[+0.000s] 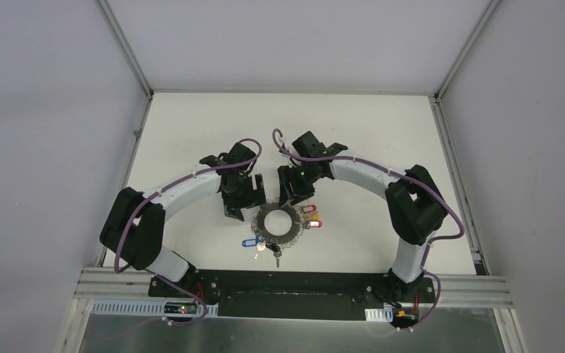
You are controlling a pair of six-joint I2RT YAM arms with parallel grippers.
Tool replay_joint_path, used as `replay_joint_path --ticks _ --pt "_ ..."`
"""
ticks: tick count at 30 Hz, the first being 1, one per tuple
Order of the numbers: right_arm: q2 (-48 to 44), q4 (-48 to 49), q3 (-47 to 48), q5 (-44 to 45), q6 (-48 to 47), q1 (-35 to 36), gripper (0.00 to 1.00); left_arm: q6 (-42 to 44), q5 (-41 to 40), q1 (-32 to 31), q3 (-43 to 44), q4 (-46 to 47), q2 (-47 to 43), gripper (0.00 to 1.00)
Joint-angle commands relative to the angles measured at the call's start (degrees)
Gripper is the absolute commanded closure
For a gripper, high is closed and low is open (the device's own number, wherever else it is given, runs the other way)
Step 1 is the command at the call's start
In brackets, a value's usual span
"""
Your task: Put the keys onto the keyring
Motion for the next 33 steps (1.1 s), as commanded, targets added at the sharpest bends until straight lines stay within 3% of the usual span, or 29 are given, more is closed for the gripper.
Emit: replay_joint_path --ticks 1,5,13,16,28,30,32,33 --pt "0.5 4.6 -1.5 -9.4 10.6 -0.3 0.51 2.1 8.0 1.6 -2.0 8.0 1.9 0.24" --pt "-1.2 4.6 -3.3 -7.5 12.9 -0.7 0.51 4.2 8.4 2.0 0.0 9.5 7.0 0.26" --pt "-8.2 1.8 -6.1 -5.3 11.8 -6.0 0.51 10.0 -12.7 -4.8 14.3 -8.5 16.2 0.25" --pt "-11.0 0.5 -7.1 -4.3 10.9 -8.1 0.51 11.2 -17.4 -7.5 18.0 -12.0 19.5 0.32" --pt "-25.6 -3.3 -14.3 -1.3 9.2 -19.5 0.5 12.6 -20.4 -9.8 20.7 -14.9 27.4 0.4" --pt "-27.6 -3.9 -15.5 -1.2 8.7 -21.1 0.5 12.6 -21.1 -9.8 19.9 -14.5 27.8 0.59" --pt "-29.1 -4.6 -16.2 -1.4 8.2 -21.9 0.5 13.1 -21.4 -9.8 19.8 -14.1 27.7 0.9" --pt "-29.6 -5.1 -16.3 -1.5 7.9 -22.2 0.49 13.5 -21.3 -9.8 20.2 -14.2 27.5 1.0"
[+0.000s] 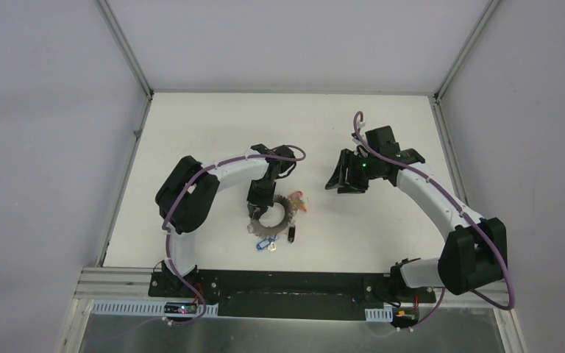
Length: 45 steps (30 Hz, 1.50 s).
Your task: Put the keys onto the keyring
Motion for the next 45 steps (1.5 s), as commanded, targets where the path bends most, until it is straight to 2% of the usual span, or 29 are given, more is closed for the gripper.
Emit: replay_joint_path --ticks 1,11,14,18,23,31,34,36,40,45 --pt "-4.0 -2.5 -0.9 0.4 -2.1 -1.1 0.49 2.3 -3.9 -0.2 0.3 0.1 1.3 1.0" --pt "-5.6 -2.9 -1.6 -0.9 -2.5 -1.3 0.48 3.8 -8.1 -0.2 7.6 -3.9 -17.3 1.0" --pt "-4.8 -2.6 -0.8 -1.9 -3.0 -1.4 0.48 4.4 -6.4 -0.2 8.1 -3.5 -21.7 1.0" --pt "-3.0 -1.4 0.2 -4.1 -3.2 -1.4 0.47 5.3 0.4 0.0 5.4 0.9 -25.6 1.0" --pt "-1.8 -0.1 0.1 -7.0 -3.3 -1.3 0.46 5.5 3.9 -0.1 2.3 3.8 -26.4 1.0" --pt "-2.0 2.0 -2.1 -11.0 -4.1 -1.6 0.41 8.3 -1.2 -3.3 2.7 1.3 -22.4 1.0" --pt "-2.0 3.4 -3.0 -12.6 -4.0 -1.8 0.36 9.9 -0.2 -4.3 2.7 1.3 -21.4 1.0" --pt "-1.6 4.4 -3.7 -13.8 -3.9 -1.8 0.31 10.0 1.0 -4.3 2.3 1.5 -20.7 0.84" --pt "0.1 6.4 -5.1 -16.2 -3.4 -1.8 0.24 8.5 1.0 -4.3 0.3 1.7 -20.6 0.6" --pt "2.7 7.7 -6.9 -17.3 -3.4 -1.6 0.19 7.1 4.0 -4.1 -2.3 1.9 -19.8 0.56"
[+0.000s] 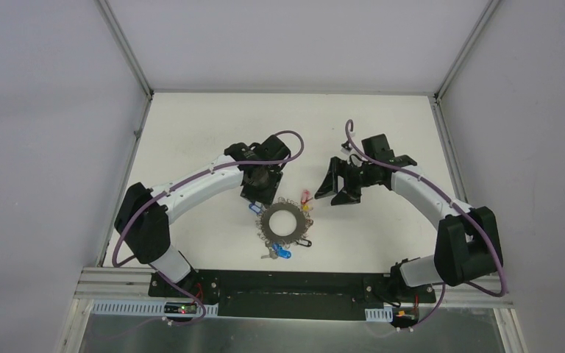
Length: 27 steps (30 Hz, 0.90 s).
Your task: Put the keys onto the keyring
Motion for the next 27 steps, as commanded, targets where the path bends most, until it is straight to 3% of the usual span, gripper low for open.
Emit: replay_joint_path --ticks 1,10,18,27 --pt "2.1 3.5 -1.1 -2.9 -0.3 0.0 0.19 -1.5 3.0 0.0 -2.0 0.8 0.4 0.56" --pt "9.1 2.9 0.9 0.5 -2.2 4.1 0.22 -7.3 8.5 2.7 -9.0 7.5 -2.3 0.56" --pt "17.8 -3.0 12.5 15.6 -8.7 9.3 0.25 -13.5 17.2 7.4 -24.9 23.1 -16.4 0.57" --pt "28.9 -8.9 23.5 29.6 -9.7 16.2 0.41 -17.1 19.3 8.4 -34.4 29.9 -30.2 0.57"
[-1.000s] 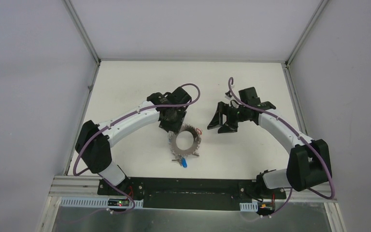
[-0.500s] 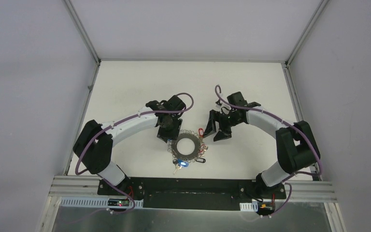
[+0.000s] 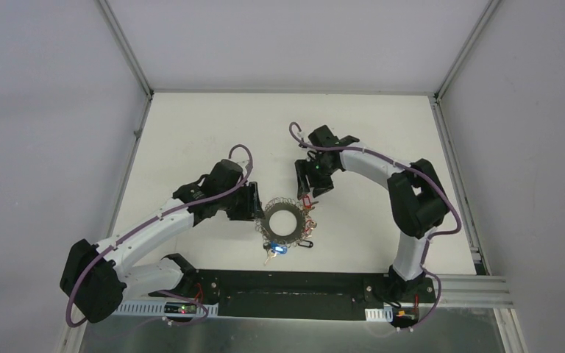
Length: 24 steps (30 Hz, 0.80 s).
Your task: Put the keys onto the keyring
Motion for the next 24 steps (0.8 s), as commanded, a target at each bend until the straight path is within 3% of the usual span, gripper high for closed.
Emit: replay_joint_path --ticks 1,9,17,24 --pt "5.2 -3.9 4.0 10.6 0.2 2.9 0.44 -2.9 2.6 0.4 -2.8 5.8 -3.6 0.57" --pt "10.4 -1.9 5.5 17.6 1.7 6.1 0.55 -2.6 6.3 0.4 -4.9 6.5 -4.0 0.58" --pt "10.7 -2.6 5.8 17.4 1.4 6.7 0.98 -3.0 0.6 0.4 -4.8 4.4 -8.4 0.58" --pt "5.2 -4.0 8.4 15.1 -0.3 6.7 1.0 -3.0 -1.9 0.4 -5.0 2.3 -12.0 0.58"
